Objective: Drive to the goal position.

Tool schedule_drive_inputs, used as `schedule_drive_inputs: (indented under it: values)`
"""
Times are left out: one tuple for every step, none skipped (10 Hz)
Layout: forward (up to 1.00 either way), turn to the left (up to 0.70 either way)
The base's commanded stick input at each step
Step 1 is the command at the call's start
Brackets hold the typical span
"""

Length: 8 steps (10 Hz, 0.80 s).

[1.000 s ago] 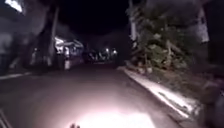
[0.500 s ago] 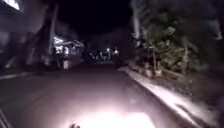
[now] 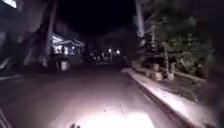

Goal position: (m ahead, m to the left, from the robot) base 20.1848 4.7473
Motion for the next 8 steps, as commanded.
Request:
schedule_drive_inputs:
  values:
    - [1.0,0.0]
    - [1.0,0.0]
    - [1.0,0.0]
    - [1.0,0.0]
    - [1.0,0.0]
    - [1.0,0.0]
    - [1.0,0.0]
    - [1.0,0.0]
